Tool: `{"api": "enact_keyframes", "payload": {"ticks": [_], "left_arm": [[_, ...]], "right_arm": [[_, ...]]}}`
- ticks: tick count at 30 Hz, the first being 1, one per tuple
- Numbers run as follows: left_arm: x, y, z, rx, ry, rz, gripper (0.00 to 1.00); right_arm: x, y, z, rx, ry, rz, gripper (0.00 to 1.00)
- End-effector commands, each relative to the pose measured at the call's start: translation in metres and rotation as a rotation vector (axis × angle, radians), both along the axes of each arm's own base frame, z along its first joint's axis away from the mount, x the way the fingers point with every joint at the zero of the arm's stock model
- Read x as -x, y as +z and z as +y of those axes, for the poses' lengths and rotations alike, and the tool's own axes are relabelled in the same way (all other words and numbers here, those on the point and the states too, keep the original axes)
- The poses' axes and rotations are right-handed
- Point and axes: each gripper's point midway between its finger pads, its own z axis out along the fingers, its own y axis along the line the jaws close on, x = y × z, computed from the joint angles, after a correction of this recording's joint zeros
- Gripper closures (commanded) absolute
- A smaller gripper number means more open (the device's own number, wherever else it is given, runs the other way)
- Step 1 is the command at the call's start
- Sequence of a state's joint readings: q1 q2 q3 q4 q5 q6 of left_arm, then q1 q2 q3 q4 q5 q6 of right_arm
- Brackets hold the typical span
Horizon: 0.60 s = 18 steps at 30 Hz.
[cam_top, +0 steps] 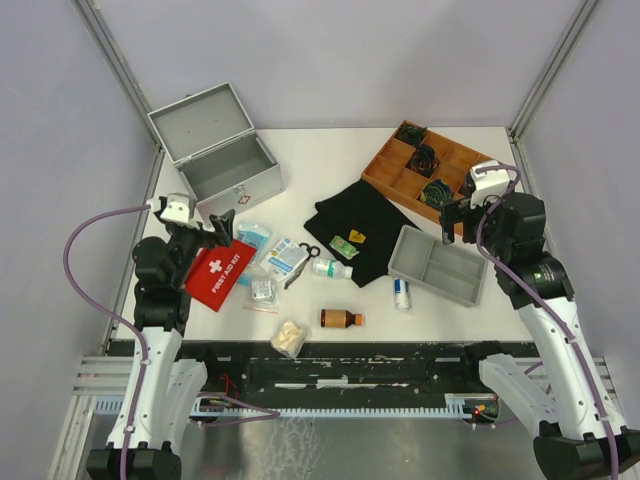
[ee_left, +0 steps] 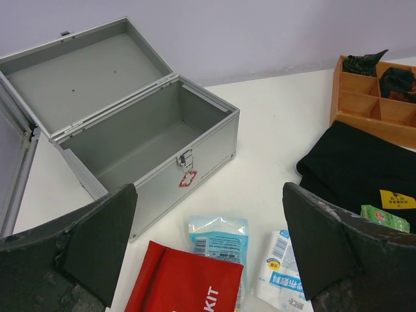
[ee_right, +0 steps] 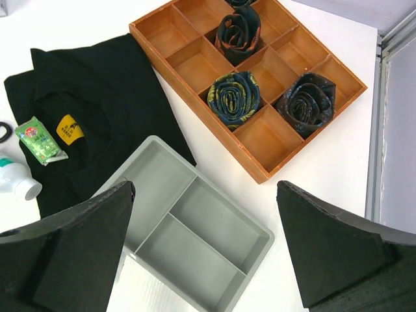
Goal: Organize the medicine kit
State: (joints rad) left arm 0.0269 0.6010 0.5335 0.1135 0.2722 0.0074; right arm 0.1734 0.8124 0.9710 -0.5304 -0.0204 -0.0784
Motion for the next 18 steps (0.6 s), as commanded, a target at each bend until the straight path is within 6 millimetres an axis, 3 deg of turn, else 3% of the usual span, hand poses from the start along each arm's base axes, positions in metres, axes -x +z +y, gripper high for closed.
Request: {"api": "enact_keyframes", "payload": {"ticks": [1, 5, 12, 16, 18], "left_arm": [[0.002, 0.019, 0.002, -0.040, 0.002, -0.063, 0.00], [0.000, 0.019, 0.011, -0.046, 0.052, -0.051, 0.00], [0.001, 0.019, 0.010, -0.142, 0.027, -0.026, 0.00], [-0.002, -0.003, 0.019, -0.222, 0.052, 0.058, 0.00], [0.000, -0.026, 0.020, -0.288, 0.026, 0.153, 0.01]], "right_arm": [[-0.003, 0.011, 0.001, 0.026, 0.028, -0.068, 0.00], [-0.003, 0.008, 0.002, 0.032, 0.043, -0.056, 0.00], [0.000, 0.008, 0.006, 0.063, 0.085, 0.024, 0.00], [0.006, -0.007, 0.018, 0.034, 0.150, 0.078, 0.00], [0.008, -0.017, 0.024, 0.019, 0.186, 0.084, 0.00]]}}
